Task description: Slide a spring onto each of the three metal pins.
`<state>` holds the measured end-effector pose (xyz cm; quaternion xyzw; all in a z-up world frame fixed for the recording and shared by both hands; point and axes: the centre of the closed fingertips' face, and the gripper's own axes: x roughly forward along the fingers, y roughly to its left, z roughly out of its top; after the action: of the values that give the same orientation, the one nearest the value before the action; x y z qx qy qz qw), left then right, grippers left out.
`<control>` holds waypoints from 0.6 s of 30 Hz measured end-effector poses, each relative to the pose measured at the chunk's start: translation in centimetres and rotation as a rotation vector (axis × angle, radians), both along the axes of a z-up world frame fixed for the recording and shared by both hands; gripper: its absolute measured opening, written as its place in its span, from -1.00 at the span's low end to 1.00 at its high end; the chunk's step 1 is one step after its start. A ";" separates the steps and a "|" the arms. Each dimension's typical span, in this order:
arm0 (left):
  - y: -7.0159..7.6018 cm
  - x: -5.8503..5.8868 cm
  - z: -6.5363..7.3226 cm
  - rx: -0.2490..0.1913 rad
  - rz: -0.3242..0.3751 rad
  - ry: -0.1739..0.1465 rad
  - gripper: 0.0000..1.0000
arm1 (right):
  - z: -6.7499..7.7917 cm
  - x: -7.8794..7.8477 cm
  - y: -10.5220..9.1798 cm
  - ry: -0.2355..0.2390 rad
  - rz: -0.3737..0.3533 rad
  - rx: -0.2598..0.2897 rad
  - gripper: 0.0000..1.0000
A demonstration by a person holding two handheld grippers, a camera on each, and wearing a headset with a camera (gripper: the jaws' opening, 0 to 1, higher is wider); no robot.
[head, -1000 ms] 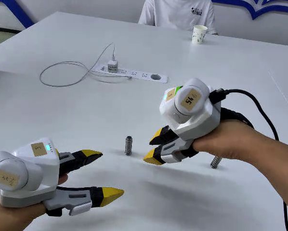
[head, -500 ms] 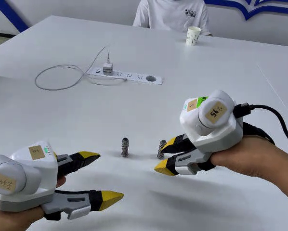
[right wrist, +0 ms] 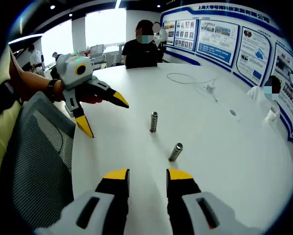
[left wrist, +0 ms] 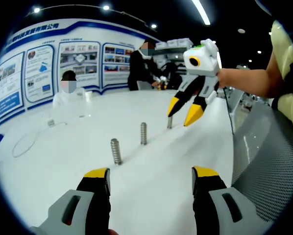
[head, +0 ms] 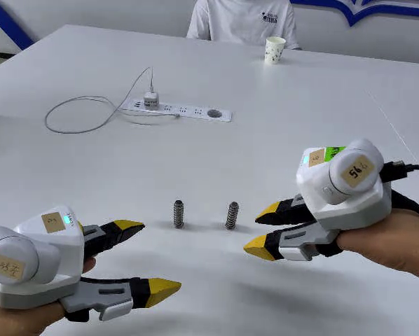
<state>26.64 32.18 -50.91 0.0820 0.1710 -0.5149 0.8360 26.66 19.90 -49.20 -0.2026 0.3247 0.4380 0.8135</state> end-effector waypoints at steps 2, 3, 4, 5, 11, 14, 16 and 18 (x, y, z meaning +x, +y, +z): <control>0.0 0.0 0.0 0.001 0.000 0.001 0.38 | -0.1 -0.1 -0.4 -0.002 -0.009 0.001 -0.38; 0.0 0.0 0.0 0.001 0.000 0.001 0.39 | -0.1 -0.2 -0.7 -0.002 -0.017 0.005 -0.37; -0.1 0.0 -0.1 0.002 0.000 0.002 0.39 | -0.1 -0.2 -0.8 -0.002 -0.023 0.009 -0.37; -0.1 0.0 -0.1 0.002 -0.001 0.003 0.40 | 0.0 -0.3 -1.0 -0.004 -0.030 0.015 -0.37; -0.2 0.0 -0.1 0.003 -0.001 0.005 0.42 | -0.2 -0.5 -1.8 -0.006 -0.056 0.037 -0.36; -0.2 0.1 -0.1 0.003 0.001 0.005 0.43 | -0.3 -0.8 -2.4 -0.005 -0.071 0.040 -0.35; -0.2 0.1 -0.1 0.003 0.002 0.006 0.44 | -0.4 -0.9 -2.8 -0.007 -0.083 0.045 -0.35; -0.2 0.1 -0.1 0.004 0.002 0.007 0.44 | -0.4 -0.9 -3.4 -0.006 -0.101 0.053 -0.34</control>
<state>26.73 31.99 -51.06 0.0818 0.1751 -0.5141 0.8357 25.71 16.50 -49.59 -0.1657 0.3202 0.4044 0.8405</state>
